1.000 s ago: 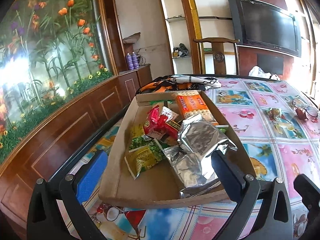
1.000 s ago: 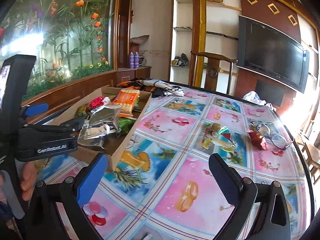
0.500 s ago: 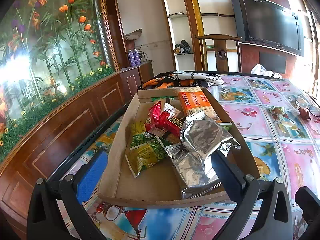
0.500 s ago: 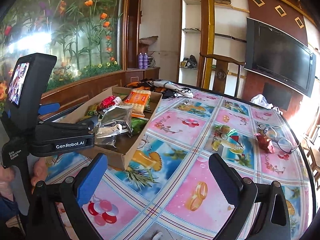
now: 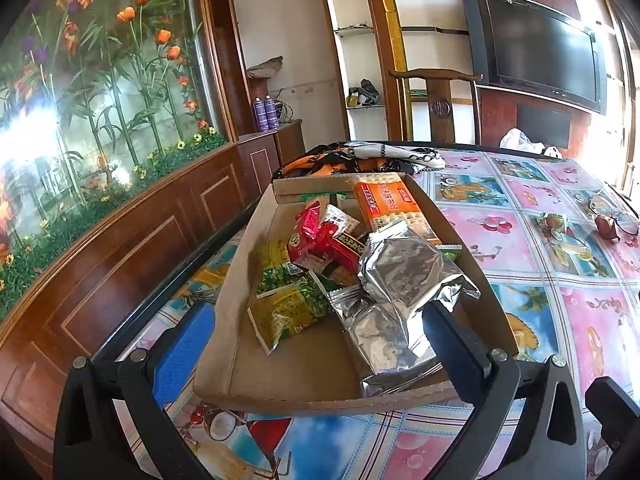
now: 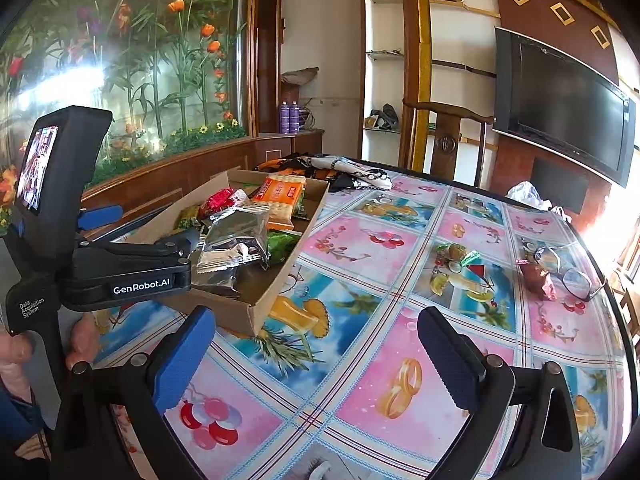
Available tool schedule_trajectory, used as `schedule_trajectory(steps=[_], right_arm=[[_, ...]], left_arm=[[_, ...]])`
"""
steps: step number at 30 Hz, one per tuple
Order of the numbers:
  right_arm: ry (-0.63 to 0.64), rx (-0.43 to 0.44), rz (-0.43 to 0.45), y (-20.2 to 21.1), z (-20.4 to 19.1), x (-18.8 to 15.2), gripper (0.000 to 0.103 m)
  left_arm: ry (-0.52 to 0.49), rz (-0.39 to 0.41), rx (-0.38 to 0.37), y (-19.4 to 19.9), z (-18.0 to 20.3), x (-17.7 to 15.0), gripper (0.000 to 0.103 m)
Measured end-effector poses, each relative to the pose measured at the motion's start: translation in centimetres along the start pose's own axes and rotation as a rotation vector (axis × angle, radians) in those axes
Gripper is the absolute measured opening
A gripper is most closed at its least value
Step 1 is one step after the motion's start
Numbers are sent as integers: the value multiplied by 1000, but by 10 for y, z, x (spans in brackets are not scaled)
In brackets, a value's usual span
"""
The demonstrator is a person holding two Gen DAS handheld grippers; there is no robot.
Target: Organize snacks
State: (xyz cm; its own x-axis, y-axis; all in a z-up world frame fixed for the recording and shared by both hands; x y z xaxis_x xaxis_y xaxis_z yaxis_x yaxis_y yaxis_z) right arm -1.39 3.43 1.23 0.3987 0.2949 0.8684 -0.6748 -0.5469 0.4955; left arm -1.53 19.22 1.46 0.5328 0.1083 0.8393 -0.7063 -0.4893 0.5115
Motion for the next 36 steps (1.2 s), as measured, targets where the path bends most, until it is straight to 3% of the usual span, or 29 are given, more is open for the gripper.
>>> schedule_trajectory(steps=[36], right_arm=[[-19, 13, -2, 3, -1, 1, 102]], left_arm=[[3, -24, -8, -3, -1, -3, 103]])
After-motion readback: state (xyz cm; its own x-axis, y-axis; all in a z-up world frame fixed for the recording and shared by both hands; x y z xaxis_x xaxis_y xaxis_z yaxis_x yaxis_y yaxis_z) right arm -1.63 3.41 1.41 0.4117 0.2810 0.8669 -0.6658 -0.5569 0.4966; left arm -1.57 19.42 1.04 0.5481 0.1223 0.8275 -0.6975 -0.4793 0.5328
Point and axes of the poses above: each gripper's, at about its wrist camera, not at the fingertips, and y roughly against the way its jaws point, z to its right, x to its top, the point moved 8 cm from there along -y, roughly the way its jaws point, and after that the axes turned 3 degrees about x, right-handed, at the moved point
